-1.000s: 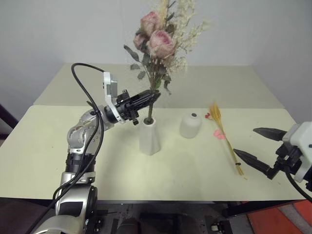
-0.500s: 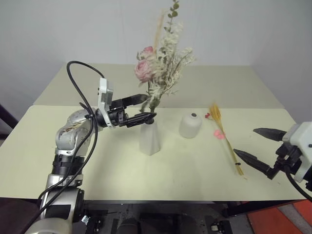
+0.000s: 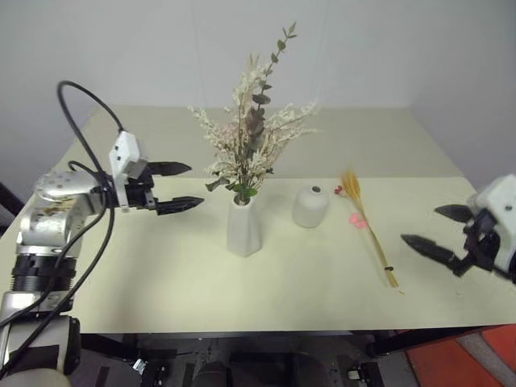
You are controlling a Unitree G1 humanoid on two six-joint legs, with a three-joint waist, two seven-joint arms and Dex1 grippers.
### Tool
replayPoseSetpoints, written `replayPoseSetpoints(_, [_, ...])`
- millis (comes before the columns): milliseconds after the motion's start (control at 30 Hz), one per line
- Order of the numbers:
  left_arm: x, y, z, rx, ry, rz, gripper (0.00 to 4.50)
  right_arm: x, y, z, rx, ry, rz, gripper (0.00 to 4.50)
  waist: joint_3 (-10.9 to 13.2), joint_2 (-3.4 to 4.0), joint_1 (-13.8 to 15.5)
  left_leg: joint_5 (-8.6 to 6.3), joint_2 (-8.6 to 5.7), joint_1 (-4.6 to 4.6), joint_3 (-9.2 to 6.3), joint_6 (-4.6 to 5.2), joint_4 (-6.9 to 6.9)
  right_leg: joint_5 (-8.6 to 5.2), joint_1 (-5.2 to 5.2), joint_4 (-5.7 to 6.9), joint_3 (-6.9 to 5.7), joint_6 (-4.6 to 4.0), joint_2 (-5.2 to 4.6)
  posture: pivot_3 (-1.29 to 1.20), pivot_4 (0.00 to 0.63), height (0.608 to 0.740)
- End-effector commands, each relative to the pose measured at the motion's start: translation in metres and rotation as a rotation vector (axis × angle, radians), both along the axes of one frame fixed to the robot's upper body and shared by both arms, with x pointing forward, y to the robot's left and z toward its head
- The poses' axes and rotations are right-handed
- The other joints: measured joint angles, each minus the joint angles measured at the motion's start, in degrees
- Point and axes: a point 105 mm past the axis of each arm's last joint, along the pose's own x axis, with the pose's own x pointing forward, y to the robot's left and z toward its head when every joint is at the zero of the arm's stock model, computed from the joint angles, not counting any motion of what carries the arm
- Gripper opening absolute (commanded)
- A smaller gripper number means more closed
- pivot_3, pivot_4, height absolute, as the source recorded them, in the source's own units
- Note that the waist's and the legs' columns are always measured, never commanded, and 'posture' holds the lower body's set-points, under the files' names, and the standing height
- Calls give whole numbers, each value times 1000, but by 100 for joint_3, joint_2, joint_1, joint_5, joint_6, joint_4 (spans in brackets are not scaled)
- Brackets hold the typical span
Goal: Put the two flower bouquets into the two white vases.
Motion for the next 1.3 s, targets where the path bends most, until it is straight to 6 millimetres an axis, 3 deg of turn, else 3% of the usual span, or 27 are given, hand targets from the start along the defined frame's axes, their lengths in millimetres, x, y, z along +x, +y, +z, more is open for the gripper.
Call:
replayPoseSetpoints(33, [-2,11,19,-19,-86,-3,4481,24,-9,-21,30,127,-59,4500,0,0,-3,0,1,-1,0,0,0,0,-1,0,-1,-1,0,0,150,740])
replayPoseSetpoints(167, [-7,8,18,-12,-103,-31,4481,58,-14,-30,86,194,-94,4500,0,1,-9,0,-2,-29,2,0,3,3,-26,-2,0,-2,-2,0,150,740])
replayPoseSetpoints(333, [-18,13,11,3,-74,-25,4481,85,-8,-34,152,245,-64,4500,0,1,-15,1,0,-67,5,1,5,5,-80,17,2,-3,0,0,150,740])
replayPoseSetpoints(500, [-24,19,8,12,-68,2,4481,100,-2,-52,92,336,-58,4500,2,3,-33,0,1,-73,6,1,1,5,-86,18,2,-3,1,0,150,740])
replayPoseSetpoints(667, [-25,17,7,12,-80,9,4481,113,10,-56,97,382,-15,4500,3,5,-23,1,-1,-74,6,1,3,5,-87,17,2,-3,0,0,150,740])
replayPoseSetpoints(800, [-25,14,1,17,-72,12,4500,127,14,-65,48,426,-16,3617,3,6,-39,1,0,-68,8,1,3,6,-86,18,3,-3,0,0,150,740])
replayPoseSetpoints(1133, [-30,15,-6,17,-67,28,4500,123,4,-82,11,540,-37,113,5,9,-36,1,-1,-78,7,0,1,9,-88,25,-1,-3,0,0,150,740])
replayPoseSetpoints(1300, [-28,10,-8,15,-66,28,4500,132,4,-77,5,486,-79,52,5,8,-37,1,0,-76,7,-1,1,9,-88,25,-2,-3,0,0,150,740])
